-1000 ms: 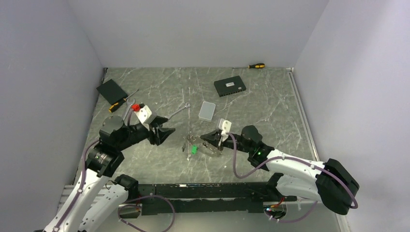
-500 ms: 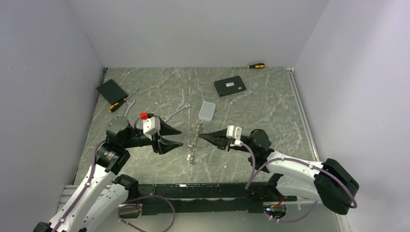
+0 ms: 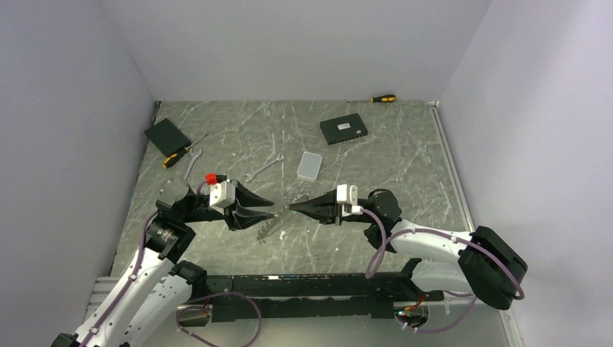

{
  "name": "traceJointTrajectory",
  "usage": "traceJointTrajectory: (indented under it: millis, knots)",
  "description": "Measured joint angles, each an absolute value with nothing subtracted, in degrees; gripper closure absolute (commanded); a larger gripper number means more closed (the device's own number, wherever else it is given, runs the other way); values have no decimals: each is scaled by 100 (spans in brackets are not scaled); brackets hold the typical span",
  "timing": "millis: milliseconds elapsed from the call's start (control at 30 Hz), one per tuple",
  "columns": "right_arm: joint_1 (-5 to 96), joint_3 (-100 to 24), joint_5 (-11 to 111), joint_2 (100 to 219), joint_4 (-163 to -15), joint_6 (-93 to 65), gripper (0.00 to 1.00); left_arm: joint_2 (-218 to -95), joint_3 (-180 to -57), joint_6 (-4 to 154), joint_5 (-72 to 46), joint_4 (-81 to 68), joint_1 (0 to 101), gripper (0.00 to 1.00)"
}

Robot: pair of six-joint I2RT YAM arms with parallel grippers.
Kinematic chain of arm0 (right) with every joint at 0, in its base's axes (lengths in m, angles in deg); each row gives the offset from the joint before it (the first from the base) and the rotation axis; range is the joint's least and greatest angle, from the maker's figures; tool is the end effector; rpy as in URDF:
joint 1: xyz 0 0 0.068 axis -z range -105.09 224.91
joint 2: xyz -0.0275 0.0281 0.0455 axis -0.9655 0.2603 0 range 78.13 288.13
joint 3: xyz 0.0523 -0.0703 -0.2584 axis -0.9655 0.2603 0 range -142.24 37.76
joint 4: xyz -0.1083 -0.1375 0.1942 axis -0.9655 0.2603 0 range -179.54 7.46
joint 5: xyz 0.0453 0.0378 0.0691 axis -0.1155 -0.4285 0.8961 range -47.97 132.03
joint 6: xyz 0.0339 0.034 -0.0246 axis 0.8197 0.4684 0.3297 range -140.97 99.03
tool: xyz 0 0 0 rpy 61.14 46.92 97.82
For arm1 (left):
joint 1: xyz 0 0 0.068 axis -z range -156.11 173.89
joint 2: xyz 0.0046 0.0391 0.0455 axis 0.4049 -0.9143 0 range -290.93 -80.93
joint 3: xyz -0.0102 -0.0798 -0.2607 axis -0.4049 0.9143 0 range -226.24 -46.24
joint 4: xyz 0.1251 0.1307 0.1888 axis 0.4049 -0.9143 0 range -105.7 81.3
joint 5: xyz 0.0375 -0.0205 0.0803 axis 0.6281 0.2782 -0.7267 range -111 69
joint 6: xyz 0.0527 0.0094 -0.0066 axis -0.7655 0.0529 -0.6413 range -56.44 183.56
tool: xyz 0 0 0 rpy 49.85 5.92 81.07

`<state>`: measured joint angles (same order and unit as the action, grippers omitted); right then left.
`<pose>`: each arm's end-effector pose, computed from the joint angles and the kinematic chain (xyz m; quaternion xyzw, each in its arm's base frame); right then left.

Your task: Put the keys on the keyring

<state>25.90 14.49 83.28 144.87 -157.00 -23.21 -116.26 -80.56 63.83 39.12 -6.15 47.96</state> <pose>0.1311 0.1865 0.2720 -0.4868 0.3319 0.4877 0.6442 0.1175 -0.0863 0.3243 0.4757 0.5168 -0.4723 0.5326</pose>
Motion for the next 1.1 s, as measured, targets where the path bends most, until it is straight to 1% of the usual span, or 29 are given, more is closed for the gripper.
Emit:
traceJointTrajectory:
  millis: [267,900,1000,1100]
  knots:
    - [2513,1268,8573,14868,-16216,-1901,100,-11604,-8019,6386,3914,-558,4796,70]
    - [2399,848,8735,15563,-17095,-1178,100,-11602,-7967,6421,4060,-366,4796,72]
    - [2371,833,8748,15646,-17180,-1108,100,-11602,-7943,6423,4065,-359,4796,74]
    - [2340,776,8757,15694,-17217,-1069,100,-11602,-7936,6421,4063,-355,4796,78]
